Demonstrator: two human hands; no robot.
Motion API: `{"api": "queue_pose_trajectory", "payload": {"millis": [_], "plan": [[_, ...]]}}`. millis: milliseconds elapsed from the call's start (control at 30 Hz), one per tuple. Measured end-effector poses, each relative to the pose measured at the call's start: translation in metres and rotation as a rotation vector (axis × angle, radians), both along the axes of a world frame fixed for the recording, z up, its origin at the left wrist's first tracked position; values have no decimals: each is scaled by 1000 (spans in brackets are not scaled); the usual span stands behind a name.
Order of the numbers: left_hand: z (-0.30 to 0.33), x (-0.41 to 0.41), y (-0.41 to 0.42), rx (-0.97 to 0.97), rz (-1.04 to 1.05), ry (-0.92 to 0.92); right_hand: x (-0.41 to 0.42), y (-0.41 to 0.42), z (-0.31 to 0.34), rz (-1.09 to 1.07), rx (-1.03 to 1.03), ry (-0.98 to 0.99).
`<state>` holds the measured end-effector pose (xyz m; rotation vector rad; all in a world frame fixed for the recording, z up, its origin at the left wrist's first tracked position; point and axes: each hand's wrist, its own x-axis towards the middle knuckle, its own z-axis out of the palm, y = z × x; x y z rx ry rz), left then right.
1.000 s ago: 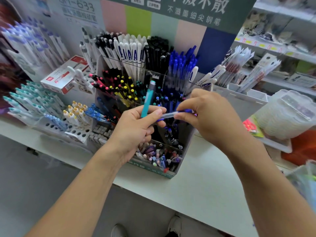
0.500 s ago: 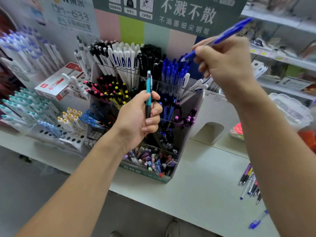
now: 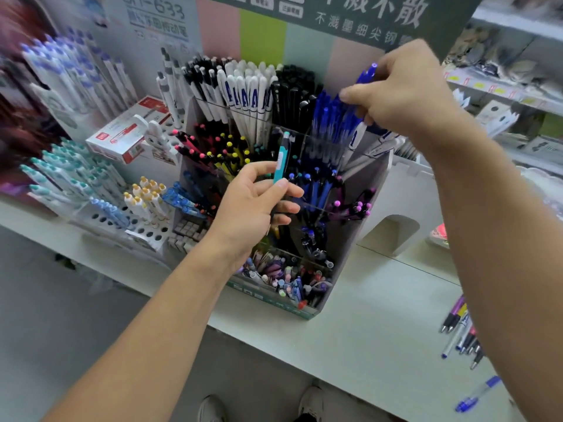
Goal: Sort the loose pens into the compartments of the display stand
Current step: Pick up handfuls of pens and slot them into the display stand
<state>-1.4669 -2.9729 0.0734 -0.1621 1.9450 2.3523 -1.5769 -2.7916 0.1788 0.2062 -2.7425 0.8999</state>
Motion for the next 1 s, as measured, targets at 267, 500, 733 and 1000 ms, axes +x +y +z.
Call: {"api": "queue_pose_trajectory", "payload": {"millis": [267,500,733,1000], "plan": [[-4,-1,-11,70,52,-25,-3,-4,13,-6,249,-9],[-1,-7,-11,52,46,-26,-2,-3,13,-23,205,-140],[5,-28,1,-162,173,140,-2,3,11,53,66,-11],[27,-59,31,-425,161,335,-4,-4,19,-62,211,-91]]}}
